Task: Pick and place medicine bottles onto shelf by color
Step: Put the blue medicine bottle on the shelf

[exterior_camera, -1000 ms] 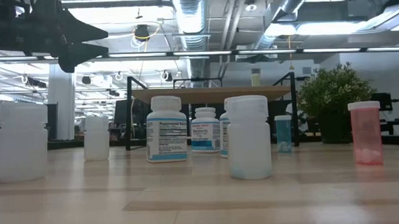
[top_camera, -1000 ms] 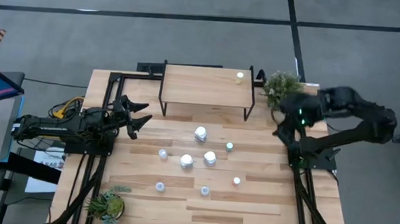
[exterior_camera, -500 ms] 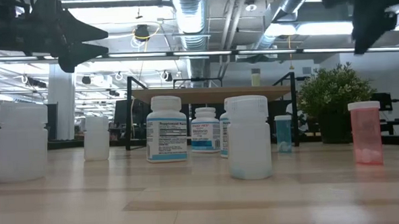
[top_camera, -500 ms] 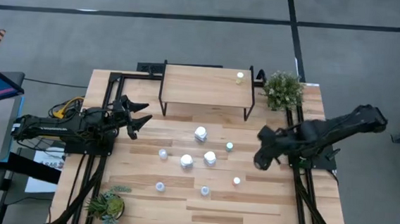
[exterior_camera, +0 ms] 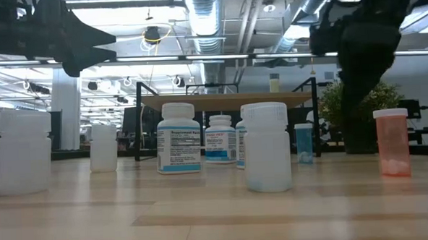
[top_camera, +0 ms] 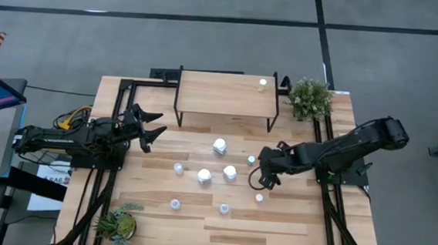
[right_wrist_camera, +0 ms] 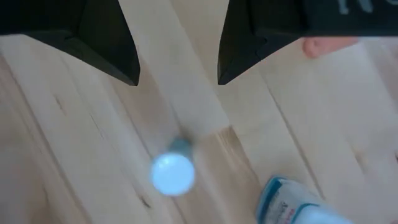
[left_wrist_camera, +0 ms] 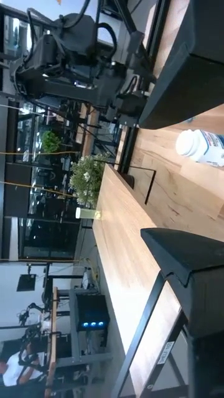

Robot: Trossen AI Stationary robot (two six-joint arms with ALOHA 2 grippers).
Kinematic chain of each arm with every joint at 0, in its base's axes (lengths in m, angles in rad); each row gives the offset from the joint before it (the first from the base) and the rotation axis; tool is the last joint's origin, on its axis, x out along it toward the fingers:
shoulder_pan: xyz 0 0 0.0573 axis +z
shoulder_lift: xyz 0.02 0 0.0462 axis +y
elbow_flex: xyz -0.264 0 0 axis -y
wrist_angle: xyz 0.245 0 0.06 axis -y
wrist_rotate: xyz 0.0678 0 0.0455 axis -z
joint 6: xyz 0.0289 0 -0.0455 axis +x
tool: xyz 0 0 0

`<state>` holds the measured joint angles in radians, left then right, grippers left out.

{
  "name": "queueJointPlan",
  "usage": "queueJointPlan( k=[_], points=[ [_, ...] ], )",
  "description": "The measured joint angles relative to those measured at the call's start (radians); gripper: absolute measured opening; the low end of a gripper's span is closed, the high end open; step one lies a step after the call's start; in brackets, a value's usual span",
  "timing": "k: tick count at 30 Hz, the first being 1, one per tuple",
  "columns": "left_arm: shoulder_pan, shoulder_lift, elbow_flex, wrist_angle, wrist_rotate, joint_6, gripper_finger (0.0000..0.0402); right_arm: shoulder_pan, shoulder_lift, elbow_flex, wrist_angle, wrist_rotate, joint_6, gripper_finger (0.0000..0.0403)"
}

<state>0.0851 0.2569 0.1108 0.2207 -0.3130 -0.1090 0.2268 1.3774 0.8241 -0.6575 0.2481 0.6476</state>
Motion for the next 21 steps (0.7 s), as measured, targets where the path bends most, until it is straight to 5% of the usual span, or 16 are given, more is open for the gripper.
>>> queueJointPlan(
  k=[21],
  points=[
    [0.000, 0.000, 0.000, -0.005, 0.000, -0.004, 0.0261, -0.153, 0.117, 0.000, 0.222, -0.067, -0.193, 0.0238]
  ],
)
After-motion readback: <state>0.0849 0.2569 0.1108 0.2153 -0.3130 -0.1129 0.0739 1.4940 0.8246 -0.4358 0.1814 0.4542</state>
